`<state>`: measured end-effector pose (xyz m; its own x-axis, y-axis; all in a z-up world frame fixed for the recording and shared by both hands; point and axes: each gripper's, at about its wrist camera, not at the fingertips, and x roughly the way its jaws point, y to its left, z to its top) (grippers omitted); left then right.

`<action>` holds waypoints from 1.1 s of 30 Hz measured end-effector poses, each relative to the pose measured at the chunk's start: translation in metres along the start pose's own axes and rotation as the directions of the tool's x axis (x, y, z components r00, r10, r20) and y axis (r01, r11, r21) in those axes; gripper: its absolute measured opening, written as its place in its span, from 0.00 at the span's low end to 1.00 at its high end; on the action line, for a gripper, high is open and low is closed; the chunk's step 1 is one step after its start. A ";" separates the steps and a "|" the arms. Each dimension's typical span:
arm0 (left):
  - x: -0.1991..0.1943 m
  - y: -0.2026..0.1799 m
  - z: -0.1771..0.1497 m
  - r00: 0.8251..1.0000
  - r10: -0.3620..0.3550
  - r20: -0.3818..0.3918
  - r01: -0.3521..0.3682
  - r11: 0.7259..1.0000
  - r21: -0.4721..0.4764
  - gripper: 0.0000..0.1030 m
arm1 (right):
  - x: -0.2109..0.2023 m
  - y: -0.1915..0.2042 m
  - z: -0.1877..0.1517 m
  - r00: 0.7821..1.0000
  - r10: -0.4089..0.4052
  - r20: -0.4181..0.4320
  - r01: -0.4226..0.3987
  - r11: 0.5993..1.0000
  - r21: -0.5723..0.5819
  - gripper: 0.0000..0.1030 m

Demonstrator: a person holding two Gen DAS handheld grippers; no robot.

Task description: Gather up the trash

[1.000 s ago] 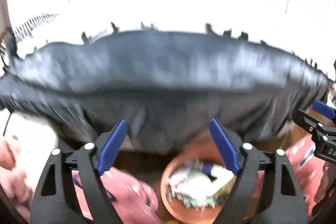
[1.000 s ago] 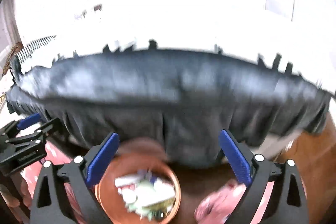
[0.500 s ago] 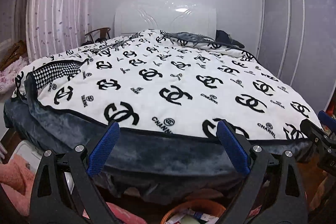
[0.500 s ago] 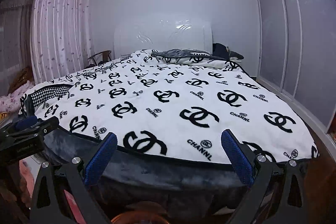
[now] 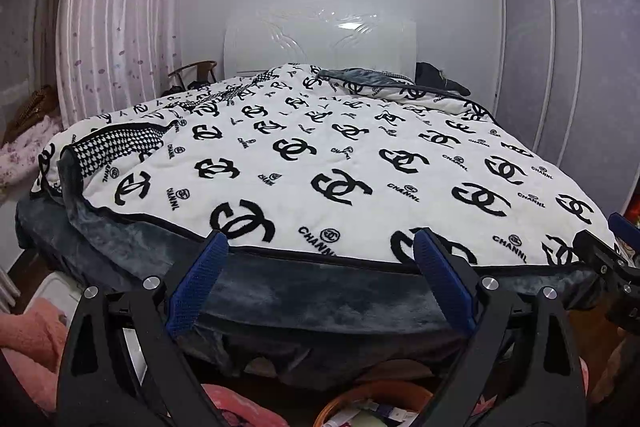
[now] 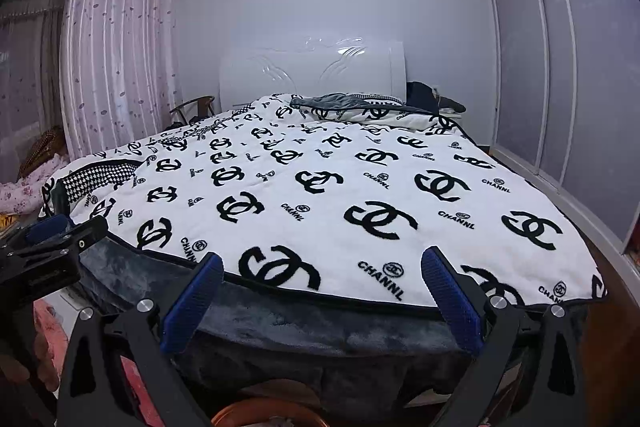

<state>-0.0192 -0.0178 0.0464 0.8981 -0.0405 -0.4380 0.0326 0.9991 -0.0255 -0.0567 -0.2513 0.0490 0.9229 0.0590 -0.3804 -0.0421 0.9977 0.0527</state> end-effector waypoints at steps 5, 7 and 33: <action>-0.003 0.000 0.000 1.000 -0.005 0.004 0.005 1.000 -0.002 0.89 | -0.005 -0.001 0.001 1.000 0.000 0.004 0.000 1.000 0.004 0.95; -0.006 0.000 0.000 1.000 -0.003 0.009 0.003 1.000 -0.001 0.89 | -0.005 -0.002 0.001 1.000 0.000 0.004 0.000 1.000 0.004 0.95; -0.012 0.001 -0.004 1.000 -0.016 -0.001 0.016 1.000 0.009 0.89 | -0.002 -0.001 -0.008 1.000 0.011 -0.021 -0.010 1.000 0.015 0.95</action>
<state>-0.0317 -0.0168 0.0482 0.8969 -0.0563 -0.4386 0.0507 0.9984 -0.0244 -0.0615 -0.2524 0.0423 0.9144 0.0703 -0.3987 -0.0460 0.9965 0.0701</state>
